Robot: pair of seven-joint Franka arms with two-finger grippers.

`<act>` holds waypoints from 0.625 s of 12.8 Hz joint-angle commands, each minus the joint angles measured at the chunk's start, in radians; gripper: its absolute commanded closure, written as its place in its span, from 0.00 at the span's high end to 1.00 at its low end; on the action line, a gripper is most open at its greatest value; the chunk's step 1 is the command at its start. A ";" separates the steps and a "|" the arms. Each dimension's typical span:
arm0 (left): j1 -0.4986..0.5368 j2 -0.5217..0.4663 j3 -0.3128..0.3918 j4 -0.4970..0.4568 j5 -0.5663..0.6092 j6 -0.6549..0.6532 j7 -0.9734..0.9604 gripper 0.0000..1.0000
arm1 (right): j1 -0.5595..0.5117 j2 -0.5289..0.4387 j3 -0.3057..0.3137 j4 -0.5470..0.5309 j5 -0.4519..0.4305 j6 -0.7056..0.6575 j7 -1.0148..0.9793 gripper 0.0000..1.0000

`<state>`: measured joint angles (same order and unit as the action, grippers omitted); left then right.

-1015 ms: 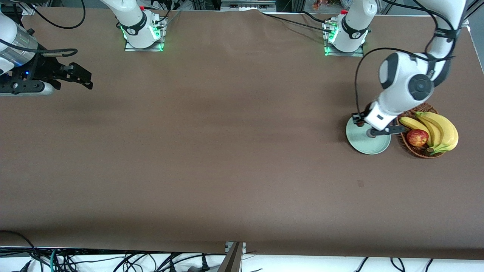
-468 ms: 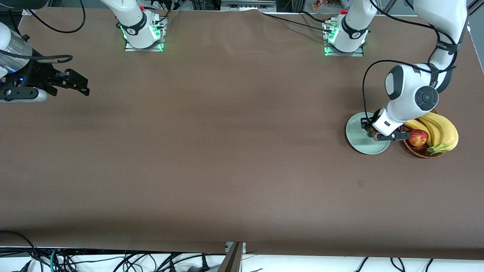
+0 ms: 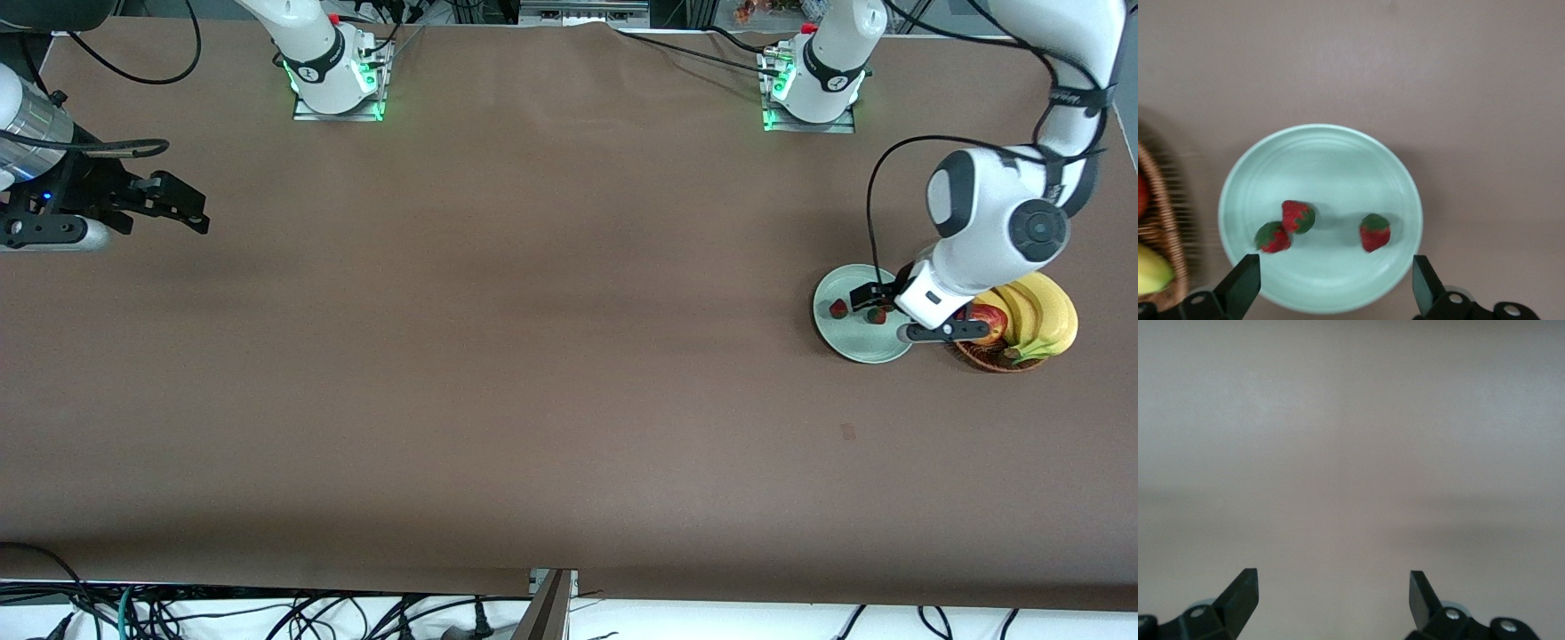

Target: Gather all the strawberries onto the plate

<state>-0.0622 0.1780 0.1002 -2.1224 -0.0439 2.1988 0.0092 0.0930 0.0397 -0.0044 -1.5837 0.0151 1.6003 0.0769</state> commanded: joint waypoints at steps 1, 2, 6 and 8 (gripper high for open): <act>0.012 -0.104 0.000 0.088 -0.007 -0.183 0.067 1.00 | -0.015 0.008 0.011 0.022 -0.004 -0.007 0.004 1.00; 0.012 -0.126 -0.001 0.125 -0.007 -0.245 0.074 1.00 | -0.015 0.008 0.011 0.022 -0.004 -0.007 0.003 1.00; 0.009 -0.141 -0.017 0.347 -0.005 -0.488 0.083 1.00 | -0.013 0.008 0.011 0.021 -0.004 -0.007 0.004 1.00; 0.010 -0.137 -0.050 0.450 -0.007 -0.601 0.097 1.00 | -0.013 0.008 0.011 0.022 -0.004 -0.007 0.004 1.00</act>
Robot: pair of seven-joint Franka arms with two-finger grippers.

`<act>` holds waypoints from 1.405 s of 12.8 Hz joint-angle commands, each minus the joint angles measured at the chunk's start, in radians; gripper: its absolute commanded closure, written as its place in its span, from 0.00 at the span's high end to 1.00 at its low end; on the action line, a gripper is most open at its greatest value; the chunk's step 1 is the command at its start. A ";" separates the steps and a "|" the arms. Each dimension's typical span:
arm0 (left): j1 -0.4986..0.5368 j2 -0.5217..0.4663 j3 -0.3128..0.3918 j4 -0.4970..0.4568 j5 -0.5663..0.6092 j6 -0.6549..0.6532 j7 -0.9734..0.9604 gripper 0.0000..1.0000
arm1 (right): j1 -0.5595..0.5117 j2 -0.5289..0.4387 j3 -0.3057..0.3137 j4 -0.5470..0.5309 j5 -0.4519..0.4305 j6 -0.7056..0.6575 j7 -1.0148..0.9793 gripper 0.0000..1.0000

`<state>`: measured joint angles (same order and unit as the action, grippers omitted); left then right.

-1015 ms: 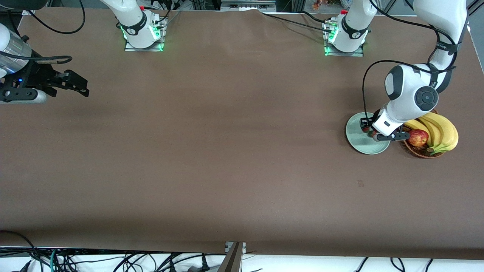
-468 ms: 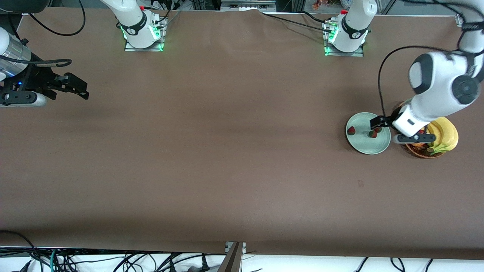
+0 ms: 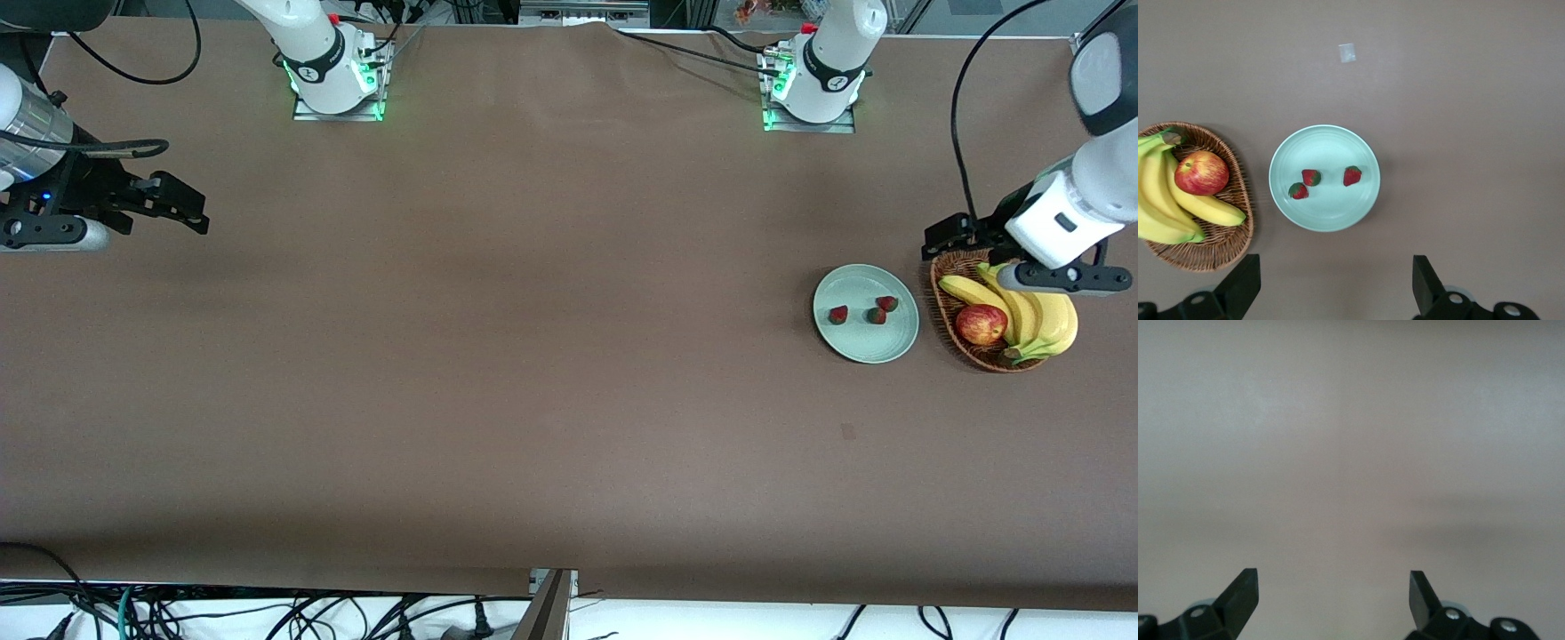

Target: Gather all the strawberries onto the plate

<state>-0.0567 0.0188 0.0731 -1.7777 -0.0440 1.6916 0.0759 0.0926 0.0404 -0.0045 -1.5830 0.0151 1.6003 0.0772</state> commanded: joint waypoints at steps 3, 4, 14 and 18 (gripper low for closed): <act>-0.021 0.029 -0.023 0.187 -0.016 -0.162 0.022 1.00 | -0.013 0.007 0.011 0.021 -0.003 -0.007 0.004 1.00; -0.035 0.038 -0.018 0.205 -0.016 -0.164 0.016 1.00 | -0.013 0.007 0.011 0.021 -0.003 -0.007 0.004 1.00; -0.029 0.036 -0.024 0.230 -0.005 -0.173 -0.004 1.00 | -0.013 0.007 0.011 0.021 -0.003 -0.007 0.004 1.00; -0.026 0.038 -0.026 0.227 0.045 -0.170 -0.007 1.00 | -0.013 0.007 0.011 0.021 -0.003 -0.007 0.004 1.00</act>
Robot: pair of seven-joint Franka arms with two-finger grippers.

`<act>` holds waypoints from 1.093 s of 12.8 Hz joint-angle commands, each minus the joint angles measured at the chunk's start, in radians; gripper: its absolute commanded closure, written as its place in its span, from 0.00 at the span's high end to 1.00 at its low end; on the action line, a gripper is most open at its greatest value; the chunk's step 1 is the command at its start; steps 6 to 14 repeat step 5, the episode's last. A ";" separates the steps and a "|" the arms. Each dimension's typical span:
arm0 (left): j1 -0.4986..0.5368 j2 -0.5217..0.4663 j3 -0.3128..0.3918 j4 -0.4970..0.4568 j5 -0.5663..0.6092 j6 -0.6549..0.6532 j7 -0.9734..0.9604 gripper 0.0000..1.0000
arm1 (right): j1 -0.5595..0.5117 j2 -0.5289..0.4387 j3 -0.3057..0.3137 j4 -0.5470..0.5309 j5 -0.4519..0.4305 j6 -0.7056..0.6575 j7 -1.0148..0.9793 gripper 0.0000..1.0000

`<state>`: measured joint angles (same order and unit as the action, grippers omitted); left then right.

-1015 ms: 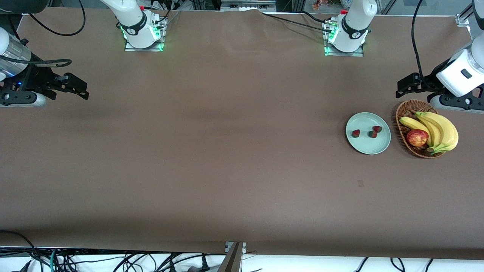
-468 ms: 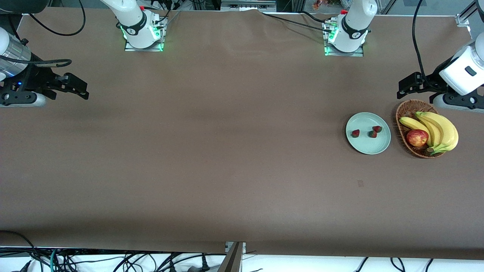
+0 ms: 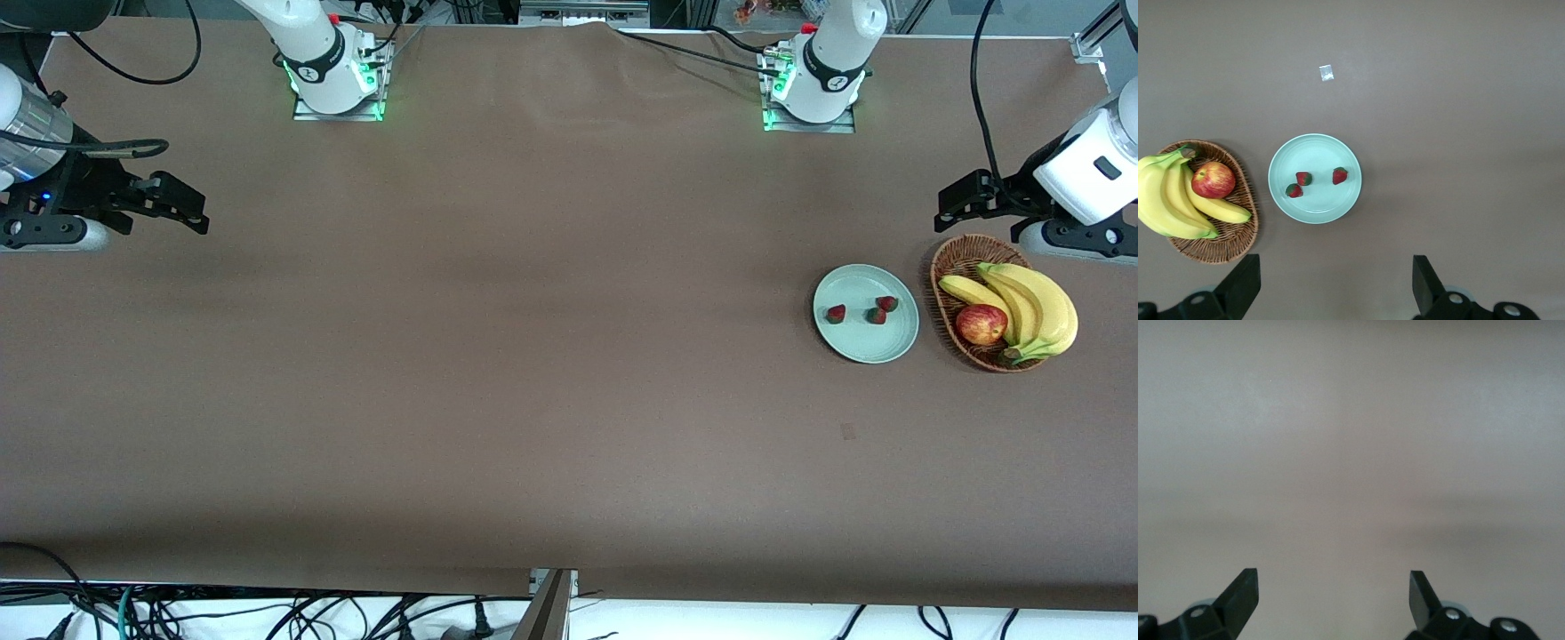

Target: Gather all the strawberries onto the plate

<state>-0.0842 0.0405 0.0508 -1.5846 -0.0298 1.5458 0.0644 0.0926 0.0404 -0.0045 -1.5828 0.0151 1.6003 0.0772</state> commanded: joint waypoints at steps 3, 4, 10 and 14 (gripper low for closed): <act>0.003 0.016 -0.002 0.032 0.031 -0.026 0.009 1.00 | -0.013 0.007 0.011 0.020 -0.003 -0.007 0.003 1.00; 0.003 0.016 -0.002 0.032 0.031 -0.026 0.009 1.00 | -0.013 0.007 0.011 0.020 -0.003 -0.007 0.003 1.00; 0.003 0.016 -0.002 0.031 0.031 -0.027 0.009 1.00 | -0.013 0.007 0.011 0.021 -0.003 -0.007 0.003 1.00; 0.003 0.016 -0.002 0.031 0.031 -0.027 0.009 1.00 | -0.013 0.007 0.011 0.021 -0.003 -0.007 0.003 1.00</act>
